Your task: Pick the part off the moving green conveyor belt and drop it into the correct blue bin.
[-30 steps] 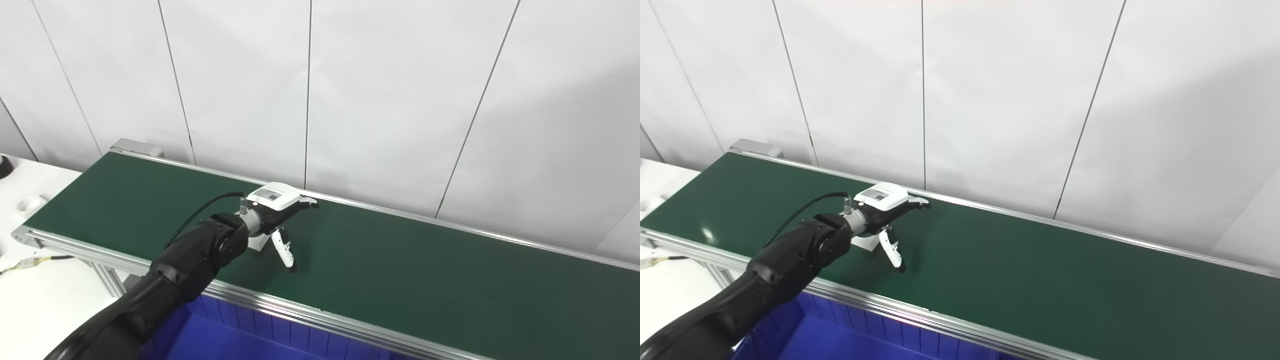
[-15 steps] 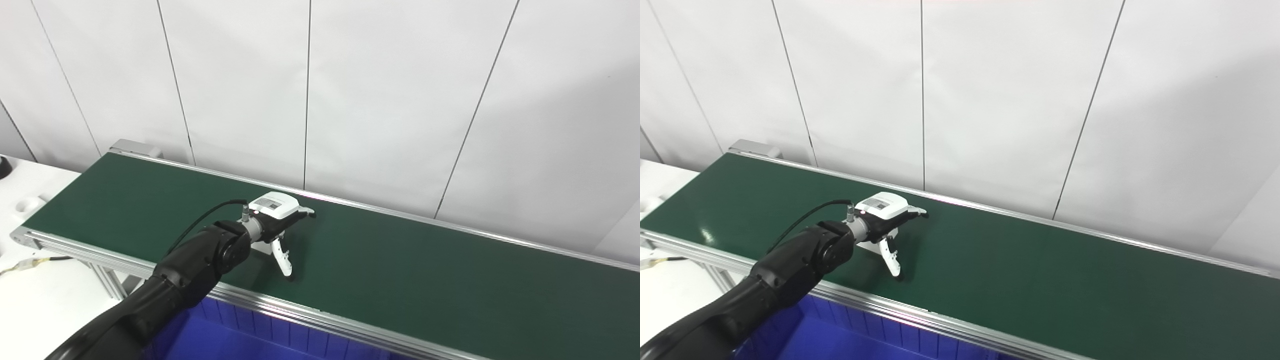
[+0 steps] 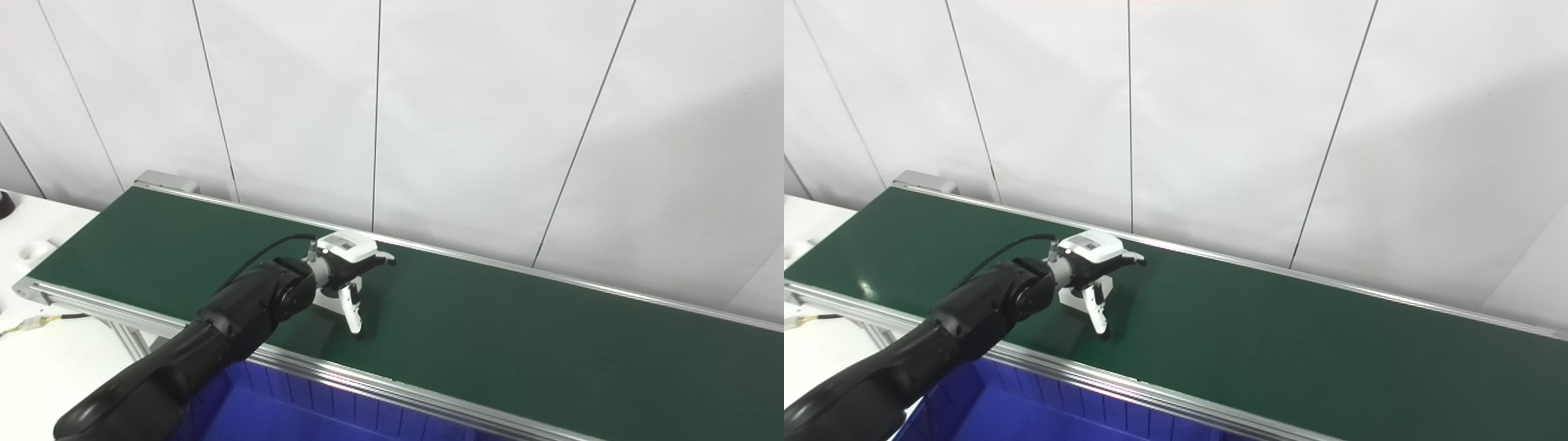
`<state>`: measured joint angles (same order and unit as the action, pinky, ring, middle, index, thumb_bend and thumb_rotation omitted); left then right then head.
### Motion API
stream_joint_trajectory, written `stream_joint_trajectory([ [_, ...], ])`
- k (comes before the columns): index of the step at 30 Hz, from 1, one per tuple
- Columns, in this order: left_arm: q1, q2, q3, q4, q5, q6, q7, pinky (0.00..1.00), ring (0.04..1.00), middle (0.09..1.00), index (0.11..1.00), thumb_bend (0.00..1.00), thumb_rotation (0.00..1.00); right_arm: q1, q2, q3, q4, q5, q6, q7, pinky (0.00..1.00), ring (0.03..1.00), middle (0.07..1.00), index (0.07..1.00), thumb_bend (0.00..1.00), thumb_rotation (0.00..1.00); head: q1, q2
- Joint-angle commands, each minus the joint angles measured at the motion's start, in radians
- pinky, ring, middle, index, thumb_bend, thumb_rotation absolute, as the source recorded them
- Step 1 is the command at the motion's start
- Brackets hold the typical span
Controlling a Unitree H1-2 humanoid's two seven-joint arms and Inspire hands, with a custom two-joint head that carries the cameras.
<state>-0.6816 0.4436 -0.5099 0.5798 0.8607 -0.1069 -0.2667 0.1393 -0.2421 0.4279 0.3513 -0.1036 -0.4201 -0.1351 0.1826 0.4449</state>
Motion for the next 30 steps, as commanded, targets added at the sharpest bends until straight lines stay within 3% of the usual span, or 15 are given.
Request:
stream_joint_trajectory([
  [1,-0.059,0.028,0.002,-0.002,0.005,-0.021,0.015,0.86,0.879,0.888,0.898,1.0,0.35,-0.001,0.0,-0.001,-0.03,0.0,-0.05,-0.001,0.9,0.951,0.984,0.985,0.92,0.95,0.0,0.001],
  [6,-0.064,0.024,-0.016,0.001,0.024,-0.012,0.017,0.85,0.875,0.88,0.882,1.0,0.32,0.004,0.0,0.001,-0.037,-0.004,-0.05,-0.005,0.9,0.949,0.982,0.984,0.92,0.95,-0.003,0.006],
  [13,-0.076,0.024,-0.079,0.056,0.131,-0.03,0.13,0.78,0.817,0.822,0.807,1.0,0.1,0.01,-0.003,0.002,-0.055,-0.008,-0.05,-0.005,0.89,0.947,0.982,0.984,0.92,0.95,-0.008,0.012],
  [23,-0.077,0.0,-0.123,0.134,0.187,0.011,0.182,0.78,0.806,0.811,0.795,1.0,0.06,0.021,-0.004,0.0,-0.066,-0.009,-0.05,-0.009,0.89,0.945,0.978,0.979,0.93,0.95,-0.011,0.021],
  [25,-0.076,-0.007,-0.131,0.16,0.196,0.012,0.232,0.76,0.775,0.789,0.774,0.99,0.03,0.022,-0.005,0.002,-0.066,-0.013,-0.05,-0.012,0.89,0.944,0.978,0.98,0.92,0.95,-0.012,0.023],
  [27,-0.078,-0.012,-0.141,0.189,0.203,0.006,0.289,0.66,0.657,0.709,0.704,0.9,0.0,0.022,-0.007,0.004,-0.067,-0.016,-0.05,-0.013,0.89,0.943,0.977,0.982,0.92,0.95,-0.013,0.025],
  [28,-0.08,-0.018,-0.141,0.211,0.199,-0.005,0.333,0.65,0.644,0.7,0.696,0.9,0.0,0.021,-0.006,0.004,-0.068,-0.014,-0.05,-0.012,0.89,0.943,0.977,0.982,0.92,0.95,-0.012,0.025],
  [29,-0.081,-0.022,-0.141,0.227,0.194,-0.014,0.364,0.52,0.523,0.608,0.61,0.7,0.0,0.021,-0.006,0.004,-0.068,-0.012,-0.05,-0.011,0.89,0.942,0.975,0.98,0.92,0.95,-0.012,0.025],
  [30,-0.084,-0.026,-0.14,0.241,0.187,-0.024,0.386,0.44,0.444,0.541,0.558,0.58,0.0,0.02,-0.006,0.005,-0.067,-0.013,-0.05,-0.013,0.89,0.941,0.974,0.979,0.92,0.94,-0.011,0.025],
])
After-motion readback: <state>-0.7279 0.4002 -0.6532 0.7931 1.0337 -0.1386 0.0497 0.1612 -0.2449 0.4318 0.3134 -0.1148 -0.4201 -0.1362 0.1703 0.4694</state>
